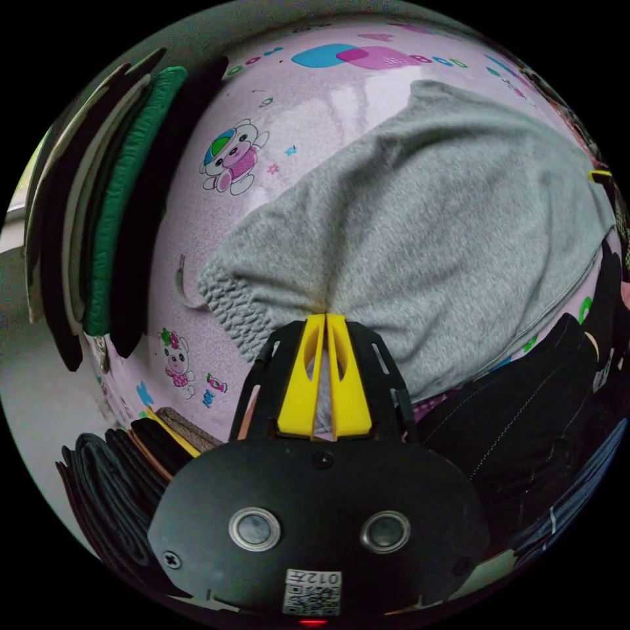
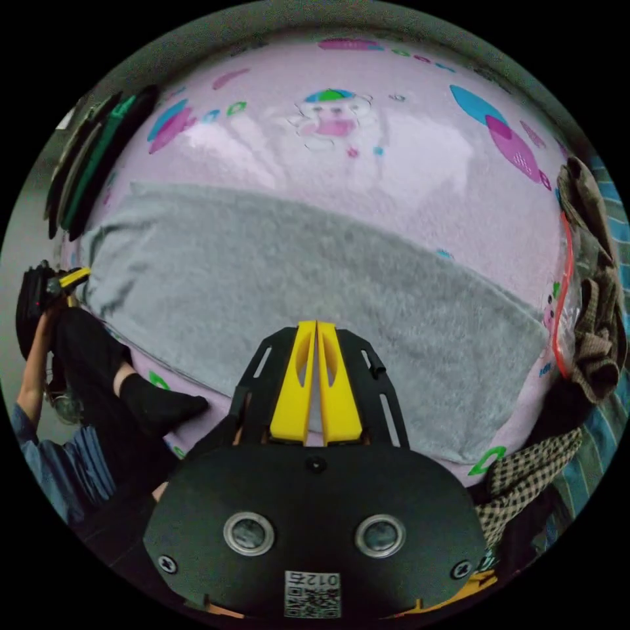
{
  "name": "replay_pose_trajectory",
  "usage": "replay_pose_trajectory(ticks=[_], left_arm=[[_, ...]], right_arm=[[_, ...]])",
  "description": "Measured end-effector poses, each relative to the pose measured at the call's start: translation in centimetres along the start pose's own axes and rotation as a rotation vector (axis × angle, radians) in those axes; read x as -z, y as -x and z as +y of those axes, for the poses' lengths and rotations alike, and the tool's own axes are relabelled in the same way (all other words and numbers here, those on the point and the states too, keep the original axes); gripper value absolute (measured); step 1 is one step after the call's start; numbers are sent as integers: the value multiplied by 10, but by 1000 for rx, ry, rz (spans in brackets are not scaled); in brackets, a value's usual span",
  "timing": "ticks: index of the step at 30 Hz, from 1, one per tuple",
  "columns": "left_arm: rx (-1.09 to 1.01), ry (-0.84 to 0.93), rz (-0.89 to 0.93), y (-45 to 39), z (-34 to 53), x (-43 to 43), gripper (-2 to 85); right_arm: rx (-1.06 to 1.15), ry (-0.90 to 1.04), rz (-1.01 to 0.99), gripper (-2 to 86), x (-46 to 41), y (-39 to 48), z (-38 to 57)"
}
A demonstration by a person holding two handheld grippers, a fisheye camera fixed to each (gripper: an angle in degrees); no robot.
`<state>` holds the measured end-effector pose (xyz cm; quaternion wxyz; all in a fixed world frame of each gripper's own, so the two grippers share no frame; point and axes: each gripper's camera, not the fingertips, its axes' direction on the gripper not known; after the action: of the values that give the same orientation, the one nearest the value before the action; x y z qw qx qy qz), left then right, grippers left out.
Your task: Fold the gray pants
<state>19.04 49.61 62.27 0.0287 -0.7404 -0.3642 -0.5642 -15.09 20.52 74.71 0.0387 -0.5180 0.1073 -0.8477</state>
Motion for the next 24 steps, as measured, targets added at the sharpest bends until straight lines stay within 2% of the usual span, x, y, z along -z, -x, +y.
replay_pose_trajectory(ticks=[4, 8, 13, 18, 21, 24], left_arm=[[-2, 5, 4, 0, -2, 0, 0], [14, 13, 34, 3, -2, 0, 1], [71, -17, 88, 9, 3, 0, 1], [135, -53, 146, 13, 11, 1, 1], [131, -60, 152, 11, 13, 2, 0], [118, -59, 153, 9, 13, 3, 0]], right_arm=[[118, -54, -189, 0, 26, 43, -64], [260, -73, -235, 23, 32, 105, -131], [362, -74, -311, 62, -3, 191, -210], [300, -27, -421, 72, -38, 224, -245], [274, -26, -359, 71, -50, 231, -250], [273, -39, -397, 40, -56, 234, -251]])
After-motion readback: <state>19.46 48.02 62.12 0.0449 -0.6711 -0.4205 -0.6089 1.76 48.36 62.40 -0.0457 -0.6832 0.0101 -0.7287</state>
